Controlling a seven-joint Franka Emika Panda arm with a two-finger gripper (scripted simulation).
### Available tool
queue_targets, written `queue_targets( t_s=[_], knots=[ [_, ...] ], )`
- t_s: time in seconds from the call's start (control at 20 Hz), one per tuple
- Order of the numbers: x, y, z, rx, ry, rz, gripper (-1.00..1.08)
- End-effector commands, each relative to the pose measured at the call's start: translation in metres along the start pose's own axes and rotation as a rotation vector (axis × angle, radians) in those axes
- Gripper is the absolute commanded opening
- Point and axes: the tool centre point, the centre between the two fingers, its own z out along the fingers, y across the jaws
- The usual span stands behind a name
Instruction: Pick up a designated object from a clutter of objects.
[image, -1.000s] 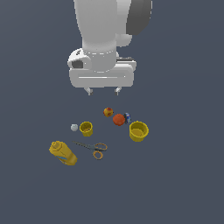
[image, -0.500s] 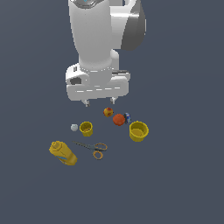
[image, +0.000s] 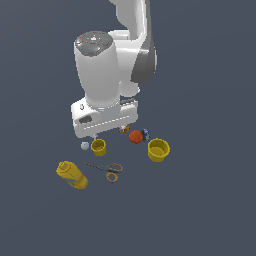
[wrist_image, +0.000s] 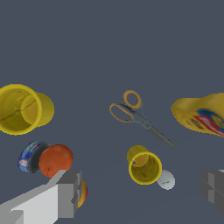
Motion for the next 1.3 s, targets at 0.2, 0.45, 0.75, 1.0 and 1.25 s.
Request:
queue_targets(
  t_s=[0.2,0.45,0.75,1.0,1.25],
  knots=[
    [0.007,0.018,0.039,-0.003,-0.001,-0.158,1.0],
    [0.01,0.03,0.071,-0.002,0.0,-0.278,1.0],
    [0.012,0.042,0.109,0.001,0.004,-0.422,1.0],
    [0.011,0.05,0.138,0.004,0.009,-0.529,1.0],
    [0.01,0.055,0.159,0.007,0.014,-0.605,1.0]
  ],
)
